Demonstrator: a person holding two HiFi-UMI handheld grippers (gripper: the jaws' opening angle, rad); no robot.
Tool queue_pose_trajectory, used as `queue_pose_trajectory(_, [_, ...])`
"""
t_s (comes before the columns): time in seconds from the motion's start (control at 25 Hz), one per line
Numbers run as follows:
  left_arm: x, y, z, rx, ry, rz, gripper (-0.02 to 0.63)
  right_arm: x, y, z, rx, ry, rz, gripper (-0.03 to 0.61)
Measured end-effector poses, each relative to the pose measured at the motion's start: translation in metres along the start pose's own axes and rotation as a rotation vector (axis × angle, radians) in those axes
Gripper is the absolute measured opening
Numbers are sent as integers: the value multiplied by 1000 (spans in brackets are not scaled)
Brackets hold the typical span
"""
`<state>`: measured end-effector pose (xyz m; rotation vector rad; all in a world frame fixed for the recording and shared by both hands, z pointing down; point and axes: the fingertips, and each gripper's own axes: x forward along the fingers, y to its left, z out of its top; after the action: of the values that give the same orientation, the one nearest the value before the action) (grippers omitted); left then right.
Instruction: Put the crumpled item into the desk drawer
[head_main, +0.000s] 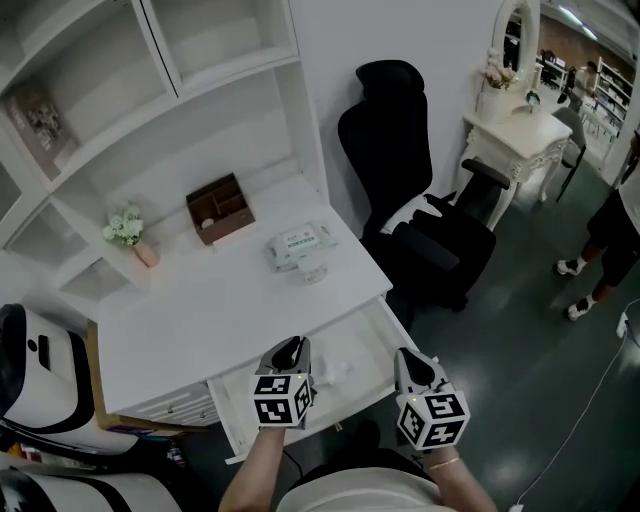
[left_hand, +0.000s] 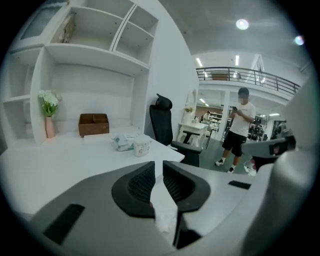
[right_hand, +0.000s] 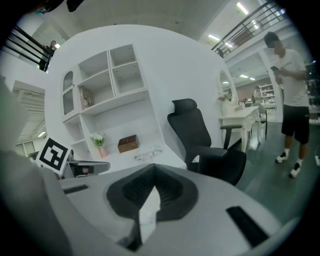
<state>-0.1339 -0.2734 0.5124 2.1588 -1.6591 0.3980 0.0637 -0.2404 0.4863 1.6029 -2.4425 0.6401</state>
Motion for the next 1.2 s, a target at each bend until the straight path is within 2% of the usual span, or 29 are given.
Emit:
queue_pose_trajectory(0.24, [-25, 6, 23, -20, -85, 26, 21, 2, 6, 7, -9, -8, 20, 2])
queue_pose_trajectory(0.76, [-60, 22, 46, -57, -199, 79, -6, 2, 9, 13, -28, -18, 44, 2])
queue_pose_trajectory(1.2, [-66, 25, 52, -72, -234, 92, -6, 1, 9, 17, -42, -29, 63, 2])
